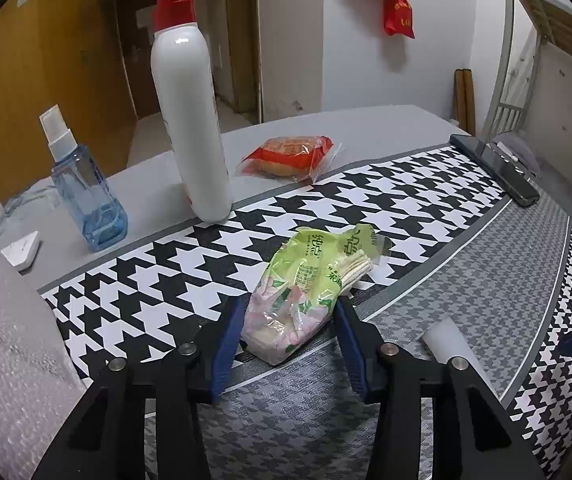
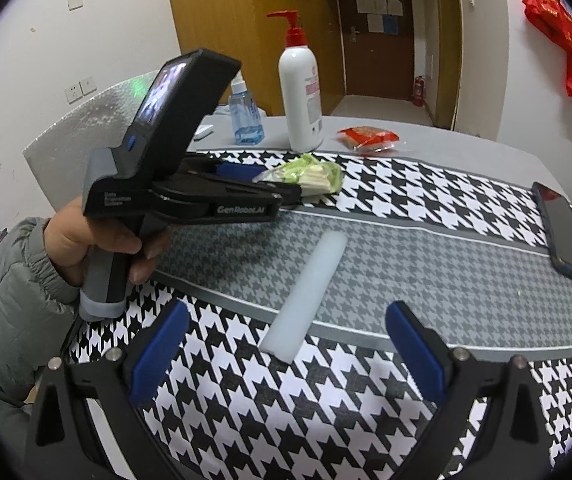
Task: Organize soft objects
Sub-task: 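Close the left tool on the green-and-pink packet, then lift the packet with the left tool while the right tool grasps the white foam stick, then carry the packet and the foam stick toward the white foam box with both tools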
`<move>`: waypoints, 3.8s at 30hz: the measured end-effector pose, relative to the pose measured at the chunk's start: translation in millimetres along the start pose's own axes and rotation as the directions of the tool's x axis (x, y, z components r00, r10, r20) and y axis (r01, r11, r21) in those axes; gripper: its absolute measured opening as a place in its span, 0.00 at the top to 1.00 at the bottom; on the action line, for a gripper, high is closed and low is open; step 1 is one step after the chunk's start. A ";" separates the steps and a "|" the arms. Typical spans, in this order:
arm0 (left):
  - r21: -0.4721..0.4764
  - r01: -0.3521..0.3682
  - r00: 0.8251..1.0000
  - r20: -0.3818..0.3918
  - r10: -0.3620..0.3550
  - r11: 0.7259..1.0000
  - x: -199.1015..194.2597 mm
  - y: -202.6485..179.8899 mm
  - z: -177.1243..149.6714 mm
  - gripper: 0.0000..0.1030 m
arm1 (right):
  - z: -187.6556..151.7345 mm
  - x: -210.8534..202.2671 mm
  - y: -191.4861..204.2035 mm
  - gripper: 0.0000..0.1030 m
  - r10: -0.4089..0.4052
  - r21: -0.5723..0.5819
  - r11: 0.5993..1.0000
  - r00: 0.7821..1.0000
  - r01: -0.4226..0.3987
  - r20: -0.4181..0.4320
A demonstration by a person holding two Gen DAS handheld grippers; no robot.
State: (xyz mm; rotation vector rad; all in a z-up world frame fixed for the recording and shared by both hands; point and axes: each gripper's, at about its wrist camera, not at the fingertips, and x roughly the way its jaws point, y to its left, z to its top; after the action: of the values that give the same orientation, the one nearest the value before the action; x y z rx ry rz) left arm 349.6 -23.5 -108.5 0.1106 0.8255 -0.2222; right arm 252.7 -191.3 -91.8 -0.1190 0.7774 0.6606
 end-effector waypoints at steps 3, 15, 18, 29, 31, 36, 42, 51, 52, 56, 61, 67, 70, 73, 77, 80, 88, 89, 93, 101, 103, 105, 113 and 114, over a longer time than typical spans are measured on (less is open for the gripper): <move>-0.001 -0.001 1.000 -0.007 0.001 1.000 1.8 -0.1 0.1 0.61 | -0.4 -0.3 0.1 0.03 0.001 -0.001 1.000 1.000 -0.001 -0.002; -0.024 0.005 1.000 0.028 -0.004 1.000 -15.9 7.2 -7.6 0.69 | 4.0 8.7 4.7 0.03 -0.027 -0.009 1.000 0.999 0.027 -0.027; -0.031 0.013 0.999 0.046 -0.011 0.999 -25.7 9.7 -9.2 0.69 | 5.3 9.8 7.5 0.03 -0.043 -0.019 0.999 0.999 0.043 -0.027; -0.039 0.033 0.994 0.108 -0.028 0.999 -55.2 11.1 -9.4 0.69 | 3.9 19.5 9.7 0.21 -0.049 -0.002 0.999 0.996 0.049 -0.069; -0.041 0.039 0.992 0.119 -0.034 0.998 -61.1 11.8 -9.0 0.69 | 4.6 19.0 10.8 0.21 -0.051 -0.002 0.999 0.996 0.051 -0.069; -0.046 0.048 0.989 0.142 -0.041 0.998 -70.8 11.8 -7.7 0.69 | 4.4 18.2 13.2 0.22 -0.055 0.001 0.998 0.996 0.055 -0.072; -0.034 0.062 0.981 0.187 -0.055 0.997 -85.7 8.8 -7.3 0.69 | 3.9 19.6 18.8 0.28 -0.075 0.005 0.997 0.995 0.076 -0.072; -0.028 0.075 0.968 0.242 -0.066 0.997 -102.7 4.3 -5.4 0.69 | 3.7 29.6 16.4 0.36 -0.118 0.041 0.992 0.988 0.122 -0.097; -0.028 0.080 0.966 0.248 -0.070 0.996 -105.2 4.0 -5.1 0.69 | 3.9 31.3 16.7 0.36 -0.122 0.042 0.991 0.987 0.127 -0.100; -0.020 0.087 0.957 0.278 -0.078 0.996 -116.1 2.7 -6.2 0.69 | 4.3 35.9 18.3 0.42 -0.144 0.050 0.987 0.984 0.150 -0.109; -0.014 0.100 0.944 0.318 -0.091 0.995 -128.1 2.8 -10.5 0.69 | 2.7 34.7 17.9 0.51 -0.168 0.066 0.982 0.978 0.177 -0.122; -0.019 0.110 0.935 0.340 -0.097 0.994 -134.5 4.6 -12.1 0.69 | 1.6 32.9 15.0 0.52 -0.181 0.095 0.976 0.975 0.194 -0.132; -0.009 0.118 0.926 0.361 -0.107 0.993 -140.5 2.0 -14.2 0.69 | 0.7 33.2 17.9 0.54 -0.166 0.100 0.978 0.976 0.181 -0.142; 0.000 0.123 0.920 0.376 -0.114 0.992 -144.7 1.4 -15.1 0.69 | -1.9 35.0 20.6 0.58 -0.168 0.104 0.977 0.973 0.186 -0.157; -0.001 0.130 0.918 0.377 -0.120 0.992 -143.8 2.1 -16.2 0.69 | -4.5 36.2 19.8 0.61 -0.173 0.120 0.974 0.972 0.193 -0.158; 0.000 0.131 0.918 0.378 -0.121 0.991 -144.3 2.0 -16.3 0.69 | -3.4 36.8 16.5 0.62 -0.167 0.131 0.973 0.973 0.188 -0.157; -0.001 0.161 0.903 0.404 -0.147 0.987 -153.5 6.7 -19.9 0.69 | -1.1 39.4 20.9 0.61 -0.195 0.105 0.972 0.969 0.211 -0.150; 0.004 0.156 0.902 0.406 -0.144 0.988 -155.3 5.7 -20.2 0.69 | -1.1 39.1 20.6 0.61 -0.191 0.105 0.972 0.970 0.208 -0.151; 0.009 0.149 0.896 0.421 -0.139 0.989 -164.8 4.2 -26.5 0.69 | -0.2 38.5 23.0 0.61 -0.206 0.096 0.970 0.967 0.222 -0.151; -0.044 0.132 0.902 0.420 -0.101 0.990 -178.6 15.2 -53.8 0.69 | -1.3 32.0 14.2 0.78 -0.188 0.146 0.968 0.974 0.206 -0.126; -0.039 0.128 0.902 0.420 -0.100 0.991 -183.3 13.3 -58.3 0.69 | -1.6 29.8 11.9 0.81 -0.175 0.160 0.968 0.977 0.193 -0.118; -0.039 0.119 0.901 0.424 -0.091 0.992 -187.1 12.1 -62.4 0.69 | -2.5 28.4 12.7 0.82 -0.174 0.161 0.969 0.979 0.190 -0.107; -0.078 0.116 0.897 0.436 -0.071 0.990 -201.0 13.4 -74.3 0.69 | 0.6 14.5 18.6 0.83 -0.148 0.168 0.973 0.987 0.157 -0.064; -0.081 0.114 0.897 0.437 -0.068 0.990 -201.7 13.7 -75.2 0.69 | 1.6 13.6 19.3 0.83 -0.147 0.166 0.974 0.987 0.155 -0.059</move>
State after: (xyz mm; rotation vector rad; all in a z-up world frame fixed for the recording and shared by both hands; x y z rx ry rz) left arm 166.7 34.5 -10.0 -0.0767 0.3951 -0.2796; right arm 249.3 -168.6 -97.3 -0.0369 0.8572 0.4459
